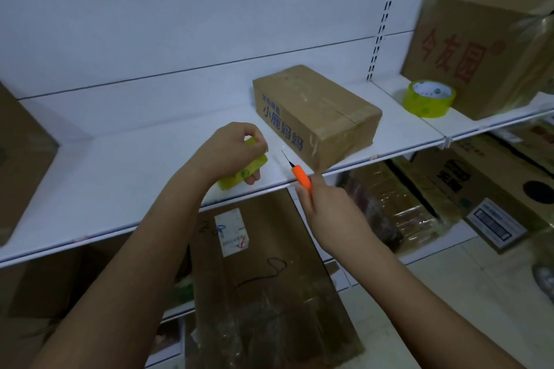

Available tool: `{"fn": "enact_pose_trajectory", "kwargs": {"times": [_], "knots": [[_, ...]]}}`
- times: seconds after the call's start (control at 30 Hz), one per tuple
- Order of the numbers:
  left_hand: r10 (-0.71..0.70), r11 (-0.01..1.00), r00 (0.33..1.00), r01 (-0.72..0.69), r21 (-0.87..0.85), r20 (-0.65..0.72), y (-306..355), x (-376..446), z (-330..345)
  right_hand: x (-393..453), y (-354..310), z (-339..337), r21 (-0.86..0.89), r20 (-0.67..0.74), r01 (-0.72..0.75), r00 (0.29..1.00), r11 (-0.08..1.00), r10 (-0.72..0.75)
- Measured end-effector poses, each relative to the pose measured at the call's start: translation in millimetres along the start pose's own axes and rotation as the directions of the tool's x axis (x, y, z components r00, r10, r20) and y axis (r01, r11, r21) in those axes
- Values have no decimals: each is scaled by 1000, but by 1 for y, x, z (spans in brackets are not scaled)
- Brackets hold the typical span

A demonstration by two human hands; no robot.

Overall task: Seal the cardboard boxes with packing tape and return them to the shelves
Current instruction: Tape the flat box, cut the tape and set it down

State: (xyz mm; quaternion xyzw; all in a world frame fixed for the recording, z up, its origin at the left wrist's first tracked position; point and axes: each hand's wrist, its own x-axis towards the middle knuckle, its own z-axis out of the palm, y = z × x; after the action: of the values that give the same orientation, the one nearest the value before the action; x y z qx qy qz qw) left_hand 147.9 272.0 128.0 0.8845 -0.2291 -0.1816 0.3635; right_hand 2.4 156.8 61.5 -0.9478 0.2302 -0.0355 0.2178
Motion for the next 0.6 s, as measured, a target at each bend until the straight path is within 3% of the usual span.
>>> {"fn": "enact_pose_trajectory", "kwargs": {"times": [0.1, 0.2, 0.23, 0.33, 0.4, 0.47, 0.5, 0.57, 0.6], "knots": [[-31, 995, 995, 22, -94, -99, -8, -8, -9, 20, -31, -3, 52, -63, 144, 988, 988, -141], [-45, 979, 979, 3, -203, -201, -18, -20, -15, 66, -50, 14, 78, -87, 119, 990, 990, -112], [-43, 973, 970, -14, -231, -240, -22, -24, -16, 79, -53, 19, 36, -87, 113, 990, 993, -109], [-35, 963, 942, -57, -262, -335, -33, -40, -20, 100, -54, 34, -361, -122, 214, 954, 908, -274], [-30, 947, 927, -94, -308, -373, -44, -54, -21, 106, -55, 35, -366, -238, 278, 895, 888, -378], [-28, 915, 910, -143, -376, -414, -56, -70, -22, 102, -68, 32, -68, -288, 443, 849, 894, -442], [-30, 901, 902, -163, -403, -431, -63, -77, -23, 95, -79, 28, 193, -220, 472, 875, 860, -431], [-41, 887, 887, -180, -425, -461, -73, -91, -24, 75, -105, 18, 631, 46, 315, 897, 709, -440], [-53, 882, 880, -180, -435, -472, -78, -98, -24, 67, -116, 15, 704, 125, 258, 872, 661, -473]]}}
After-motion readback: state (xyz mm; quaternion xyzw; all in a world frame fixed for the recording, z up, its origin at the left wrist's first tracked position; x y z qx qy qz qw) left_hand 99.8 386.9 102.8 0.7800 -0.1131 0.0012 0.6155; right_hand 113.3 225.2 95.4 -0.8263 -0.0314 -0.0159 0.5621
